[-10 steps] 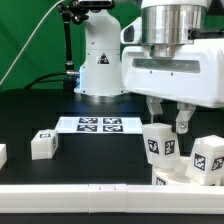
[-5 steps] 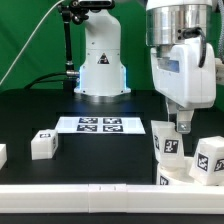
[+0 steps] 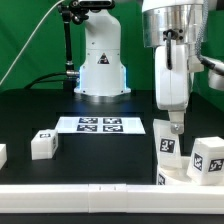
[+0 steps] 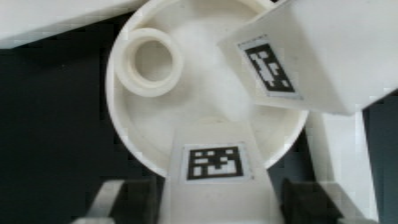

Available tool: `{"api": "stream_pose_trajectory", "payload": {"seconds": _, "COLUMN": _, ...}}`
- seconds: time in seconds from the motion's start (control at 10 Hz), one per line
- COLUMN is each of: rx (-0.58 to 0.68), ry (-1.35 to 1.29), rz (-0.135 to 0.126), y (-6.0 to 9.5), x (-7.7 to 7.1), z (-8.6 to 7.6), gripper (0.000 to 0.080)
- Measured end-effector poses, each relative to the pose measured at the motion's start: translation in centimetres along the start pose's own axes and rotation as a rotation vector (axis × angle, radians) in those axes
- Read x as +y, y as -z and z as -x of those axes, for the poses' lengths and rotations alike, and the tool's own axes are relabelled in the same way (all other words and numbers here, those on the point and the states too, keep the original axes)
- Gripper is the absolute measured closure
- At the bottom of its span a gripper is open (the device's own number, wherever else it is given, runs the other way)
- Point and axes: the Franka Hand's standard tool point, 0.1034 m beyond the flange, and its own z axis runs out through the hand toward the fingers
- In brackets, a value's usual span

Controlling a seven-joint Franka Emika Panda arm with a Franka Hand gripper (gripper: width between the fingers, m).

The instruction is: Assemble stool

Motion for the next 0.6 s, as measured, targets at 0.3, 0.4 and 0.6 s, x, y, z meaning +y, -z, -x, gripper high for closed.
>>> {"api": "stream_pose_trajectory", "payload": {"seconds": 0.3, "rx": -0.009, "ry": 0.152, "rz": 0.033, "y": 0.9, "x": -0.2, "z": 0.1, "gripper": 0.0222}}
{"api": "stream_pose_trajectory", "payload": {"seconds": 0.4, "rx": -0.017, "ry": 0.223, "rz": 0.032, "y": 1.6, "x": -0.3, "z": 0.3, "gripper": 0.0165}}
{"api": "stream_pose_trajectory", "payload": {"seconds": 0.6, "rx": -0.027, "ry": 0.376, "rz": 0.018, "y": 2.5, "x": -0.7, "z": 0.6, "gripper": 0.0154}}
